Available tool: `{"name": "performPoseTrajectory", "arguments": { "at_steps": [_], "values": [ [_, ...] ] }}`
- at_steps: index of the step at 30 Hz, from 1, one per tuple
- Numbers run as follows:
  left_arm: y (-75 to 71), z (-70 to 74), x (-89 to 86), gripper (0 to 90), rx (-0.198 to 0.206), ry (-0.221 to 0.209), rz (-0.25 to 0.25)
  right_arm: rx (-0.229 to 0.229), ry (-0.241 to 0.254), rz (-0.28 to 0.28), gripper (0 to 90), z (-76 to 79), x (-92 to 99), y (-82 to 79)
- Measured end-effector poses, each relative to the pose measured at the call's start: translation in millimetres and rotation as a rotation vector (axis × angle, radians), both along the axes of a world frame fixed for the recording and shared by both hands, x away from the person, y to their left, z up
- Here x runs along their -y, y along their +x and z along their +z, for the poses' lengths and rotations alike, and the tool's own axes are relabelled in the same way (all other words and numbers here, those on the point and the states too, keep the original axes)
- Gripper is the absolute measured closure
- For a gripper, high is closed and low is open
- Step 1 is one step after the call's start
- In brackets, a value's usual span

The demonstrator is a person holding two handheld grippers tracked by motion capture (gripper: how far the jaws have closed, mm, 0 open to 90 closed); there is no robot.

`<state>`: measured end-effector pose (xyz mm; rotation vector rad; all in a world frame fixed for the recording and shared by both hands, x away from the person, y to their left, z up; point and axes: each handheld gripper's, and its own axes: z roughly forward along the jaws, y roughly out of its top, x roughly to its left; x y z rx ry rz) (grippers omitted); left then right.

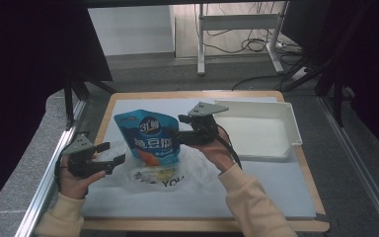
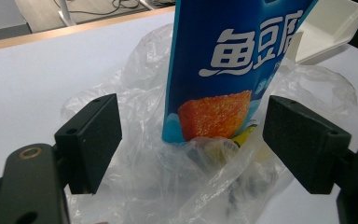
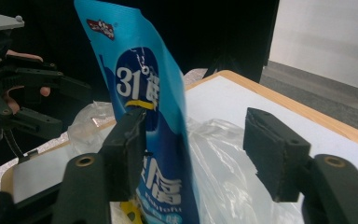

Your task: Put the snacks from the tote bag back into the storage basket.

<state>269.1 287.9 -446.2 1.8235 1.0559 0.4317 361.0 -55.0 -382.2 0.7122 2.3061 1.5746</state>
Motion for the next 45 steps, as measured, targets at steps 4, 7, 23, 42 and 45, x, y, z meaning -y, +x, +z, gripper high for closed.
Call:
{"name": "performPoseTrajectory", "arguments": {
  "at_steps": [4,7,23,42,45],
  "values": [
    [0.1,0.0,-0.1,19.4,0.002,0.001,0.011,0.000,-0.007,0.007,43.6,-1.1,-5.8,1.6],
    [0.4,-0.7,-0.9,19.4,0.001,0.000,0.015,-0.008,0.001,0.019,50.8,-5.2,-13.0,5.8],
    [2.2,-3.5,-1.9,19.5,-0.007,0.006,0.016,0.010,-0.019,0.128,82.6,-11.6,-29.0,16.2],
    [4.4,-6.5,-1.6,19.4,-0.022,0.010,0.016,0.009,0.014,0.143,86.3,-13.9,-29.2,17.3],
    [4.3,-6.5,-1.6,19.5,-0.022,0.009,0.016,0.006,0.028,0.136,86.5,-14.3,-29.9,16.6]
  ]
}}
